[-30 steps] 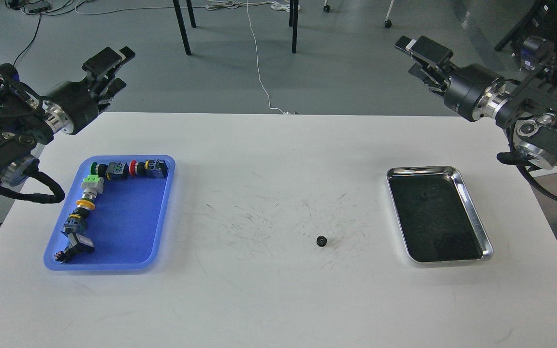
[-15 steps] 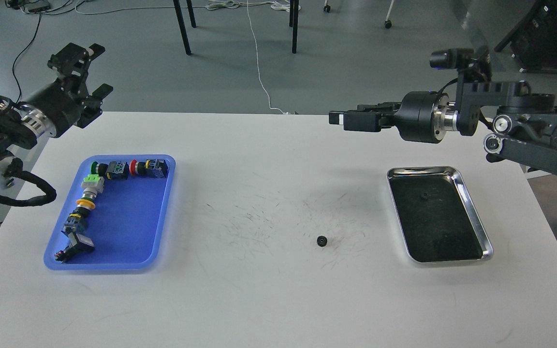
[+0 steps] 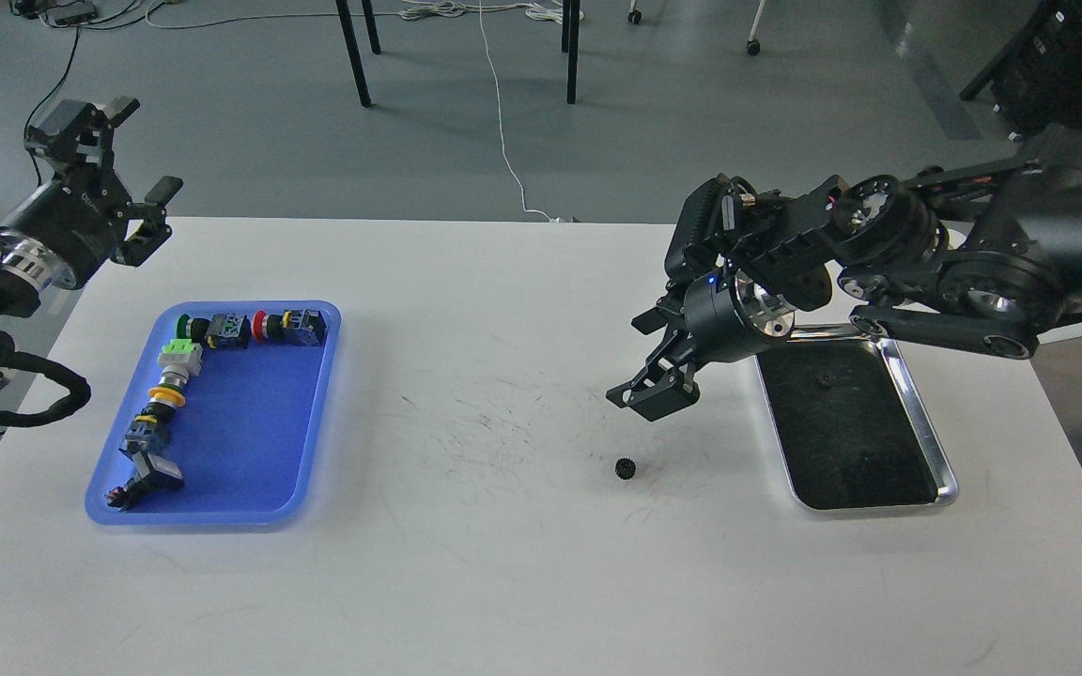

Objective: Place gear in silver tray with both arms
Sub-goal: 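Lower the right gripper onto the black gear on the table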

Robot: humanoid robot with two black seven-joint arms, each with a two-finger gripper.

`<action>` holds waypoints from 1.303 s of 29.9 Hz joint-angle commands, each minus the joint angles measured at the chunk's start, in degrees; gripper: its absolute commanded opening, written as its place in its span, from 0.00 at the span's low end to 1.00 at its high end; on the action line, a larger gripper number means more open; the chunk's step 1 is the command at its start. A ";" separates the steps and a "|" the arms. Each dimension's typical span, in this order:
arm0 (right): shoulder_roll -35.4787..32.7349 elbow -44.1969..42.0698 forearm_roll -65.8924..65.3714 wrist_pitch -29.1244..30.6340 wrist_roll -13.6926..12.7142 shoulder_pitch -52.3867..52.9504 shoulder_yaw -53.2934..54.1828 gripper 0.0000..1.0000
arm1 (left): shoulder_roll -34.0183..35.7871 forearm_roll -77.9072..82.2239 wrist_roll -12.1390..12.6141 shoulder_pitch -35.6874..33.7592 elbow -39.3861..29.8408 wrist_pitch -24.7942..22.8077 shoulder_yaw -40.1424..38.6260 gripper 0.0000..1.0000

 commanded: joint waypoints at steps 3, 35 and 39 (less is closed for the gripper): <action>5.37 -0.57 -1.69 0.00 0.00 1.23 -4.87 0.93 | 0.05 -1.90 0.00 1.20 0.16 -0.01 -2.13 0.98; 17.06 -9.63 -2.39 0.00 0.00 -4.40 -14.01 0.71 | 0.14 -3.75 0.00 4.46 1.39 -0.01 -4.15 0.98; 17.06 -10.68 -2.39 0.00 0.00 -4.93 -14.72 0.70 | 0.14 -3.93 0.00 4.81 1.47 -0.01 -4.15 0.98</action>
